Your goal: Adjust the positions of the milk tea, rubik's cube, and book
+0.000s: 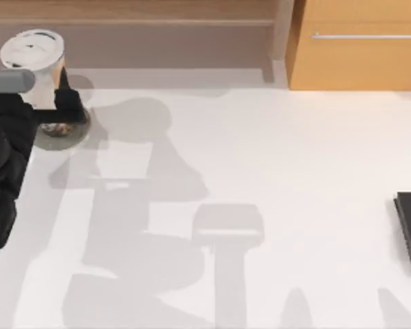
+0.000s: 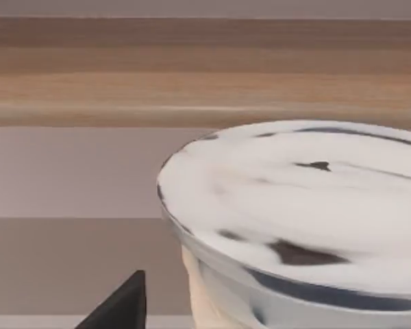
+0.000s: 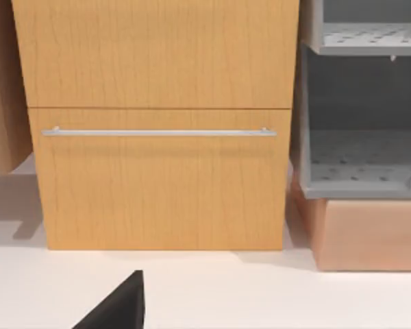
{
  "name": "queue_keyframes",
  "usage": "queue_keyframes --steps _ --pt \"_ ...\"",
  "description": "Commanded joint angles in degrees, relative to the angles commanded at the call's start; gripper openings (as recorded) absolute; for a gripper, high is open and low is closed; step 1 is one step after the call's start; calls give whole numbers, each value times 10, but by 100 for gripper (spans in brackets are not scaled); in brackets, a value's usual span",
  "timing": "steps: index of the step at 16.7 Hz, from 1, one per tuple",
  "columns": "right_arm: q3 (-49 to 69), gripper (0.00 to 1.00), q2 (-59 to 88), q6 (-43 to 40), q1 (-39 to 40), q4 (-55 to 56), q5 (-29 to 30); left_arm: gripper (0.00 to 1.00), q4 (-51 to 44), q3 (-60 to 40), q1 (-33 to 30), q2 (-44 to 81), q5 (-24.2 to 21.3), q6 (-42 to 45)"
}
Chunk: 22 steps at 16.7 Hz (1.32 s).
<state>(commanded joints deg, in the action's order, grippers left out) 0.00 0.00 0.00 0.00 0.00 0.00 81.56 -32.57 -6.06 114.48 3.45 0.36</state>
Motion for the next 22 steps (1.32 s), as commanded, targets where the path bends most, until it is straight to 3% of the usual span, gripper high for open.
queue_keyframes --steps 4,10,14,18,22 --pt "0 100 0 0 0 0 0 100 -50 19 -3 -72 1 0" --pt "0 100 0 0 0 0 0 100 -54 19 -1 -78 1 0" --pt "0 100 0 0 0 0 0 100 -100 -26 3 -100 -8 24" --pt "0 100 0 0 0 0 0 100 -230 -141 29 -111 -22 85" --pt "0 100 0 0 0 0 0 100 -437 -291 71 -116 -35 162"
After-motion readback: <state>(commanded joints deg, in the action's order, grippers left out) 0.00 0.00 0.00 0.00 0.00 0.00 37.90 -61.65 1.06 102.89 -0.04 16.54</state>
